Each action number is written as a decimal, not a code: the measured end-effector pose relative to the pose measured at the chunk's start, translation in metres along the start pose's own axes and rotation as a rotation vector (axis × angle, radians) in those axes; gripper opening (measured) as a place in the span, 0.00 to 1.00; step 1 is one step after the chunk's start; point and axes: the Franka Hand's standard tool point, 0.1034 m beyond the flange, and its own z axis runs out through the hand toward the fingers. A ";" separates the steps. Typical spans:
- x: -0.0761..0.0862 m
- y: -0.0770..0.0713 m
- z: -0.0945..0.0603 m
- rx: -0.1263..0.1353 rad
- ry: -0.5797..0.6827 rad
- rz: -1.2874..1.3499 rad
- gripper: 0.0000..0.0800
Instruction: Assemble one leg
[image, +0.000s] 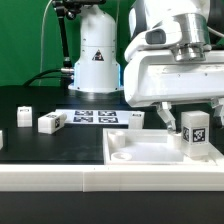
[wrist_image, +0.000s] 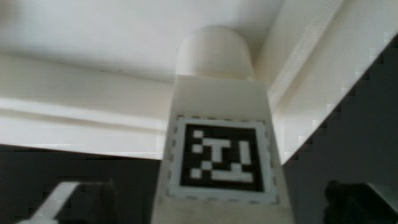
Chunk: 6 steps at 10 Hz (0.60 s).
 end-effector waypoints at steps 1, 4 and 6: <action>0.000 0.000 0.000 0.000 0.000 0.000 0.80; 0.001 0.000 -0.001 0.000 -0.001 0.000 0.81; 0.009 0.002 -0.011 0.001 -0.007 0.001 0.81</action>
Offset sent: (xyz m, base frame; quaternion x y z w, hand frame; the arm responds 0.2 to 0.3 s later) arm 0.0000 0.0000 0.0000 0.0000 0.0000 0.0000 1.0000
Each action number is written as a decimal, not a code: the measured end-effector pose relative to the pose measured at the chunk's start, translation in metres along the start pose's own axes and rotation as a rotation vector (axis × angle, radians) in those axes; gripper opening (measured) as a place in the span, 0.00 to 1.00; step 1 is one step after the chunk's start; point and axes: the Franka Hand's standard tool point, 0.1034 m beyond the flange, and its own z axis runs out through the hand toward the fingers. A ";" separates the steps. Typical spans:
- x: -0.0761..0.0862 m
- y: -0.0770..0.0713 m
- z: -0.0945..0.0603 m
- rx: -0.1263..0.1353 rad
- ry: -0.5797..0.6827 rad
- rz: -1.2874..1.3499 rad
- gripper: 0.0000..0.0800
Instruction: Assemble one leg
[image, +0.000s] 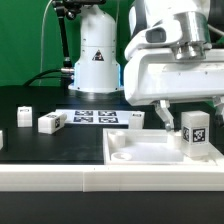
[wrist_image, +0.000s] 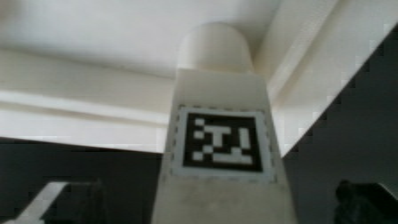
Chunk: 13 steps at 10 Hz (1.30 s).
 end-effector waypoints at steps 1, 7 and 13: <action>0.000 0.001 0.000 0.001 -0.011 0.001 0.81; -0.008 0.000 0.010 0.059 -0.312 0.019 0.81; -0.009 0.000 0.004 0.099 -0.489 0.024 0.81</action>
Offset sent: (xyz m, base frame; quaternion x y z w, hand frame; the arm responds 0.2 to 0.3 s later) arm 0.0088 -0.0078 -0.0095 -0.0036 -0.0550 0.0036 0.9985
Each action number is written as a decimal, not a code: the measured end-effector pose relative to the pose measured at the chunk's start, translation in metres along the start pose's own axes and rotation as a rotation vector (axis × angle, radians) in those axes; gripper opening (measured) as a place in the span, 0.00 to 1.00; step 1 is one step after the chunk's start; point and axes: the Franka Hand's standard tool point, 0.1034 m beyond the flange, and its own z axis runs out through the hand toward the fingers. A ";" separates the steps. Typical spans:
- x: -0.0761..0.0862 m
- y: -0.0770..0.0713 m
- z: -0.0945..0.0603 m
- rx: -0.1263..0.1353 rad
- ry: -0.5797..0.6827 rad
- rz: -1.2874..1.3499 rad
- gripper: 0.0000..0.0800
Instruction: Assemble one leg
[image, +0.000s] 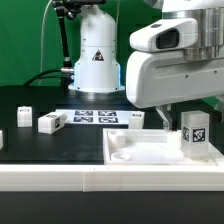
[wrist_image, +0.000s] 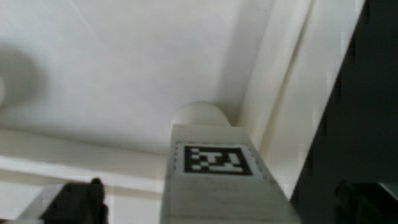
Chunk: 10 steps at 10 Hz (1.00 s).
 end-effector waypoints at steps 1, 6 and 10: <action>0.000 0.000 0.000 0.000 0.001 0.000 0.78; -0.001 0.000 0.001 0.001 -0.001 0.027 0.36; 0.001 -0.006 0.002 0.001 0.010 0.313 0.36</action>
Offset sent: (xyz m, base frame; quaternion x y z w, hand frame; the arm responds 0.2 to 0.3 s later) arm 0.0000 0.0000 0.0000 0.0000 0.0000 0.0000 1.0000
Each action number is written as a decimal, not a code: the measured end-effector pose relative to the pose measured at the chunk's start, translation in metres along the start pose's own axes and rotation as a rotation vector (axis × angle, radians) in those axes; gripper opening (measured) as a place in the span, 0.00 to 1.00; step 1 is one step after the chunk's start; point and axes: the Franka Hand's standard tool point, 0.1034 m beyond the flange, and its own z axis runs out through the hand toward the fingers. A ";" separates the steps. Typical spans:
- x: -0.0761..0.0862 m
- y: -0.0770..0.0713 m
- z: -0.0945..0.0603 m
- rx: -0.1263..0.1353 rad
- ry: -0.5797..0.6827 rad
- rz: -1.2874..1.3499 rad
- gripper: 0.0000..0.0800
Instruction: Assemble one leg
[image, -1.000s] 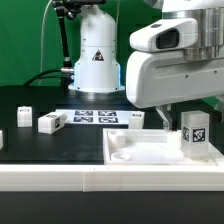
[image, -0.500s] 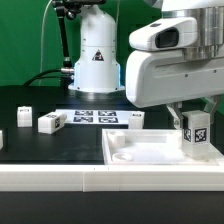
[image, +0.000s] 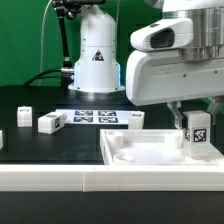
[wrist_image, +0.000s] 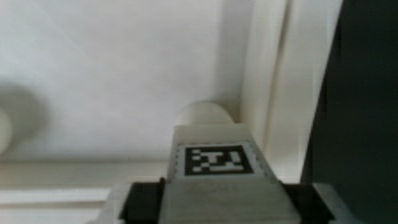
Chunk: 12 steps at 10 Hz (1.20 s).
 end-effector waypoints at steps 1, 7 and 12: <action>0.000 -0.001 0.000 -0.001 0.005 0.103 0.36; 0.001 -0.003 0.001 0.007 0.012 0.593 0.36; 0.000 -0.004 0.001 0.016 0.004 0.628 0.65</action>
Offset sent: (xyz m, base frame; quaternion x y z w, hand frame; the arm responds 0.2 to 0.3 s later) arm -0.0051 0.0019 -0.0159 -0.0314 -0.0007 0.2202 0.9750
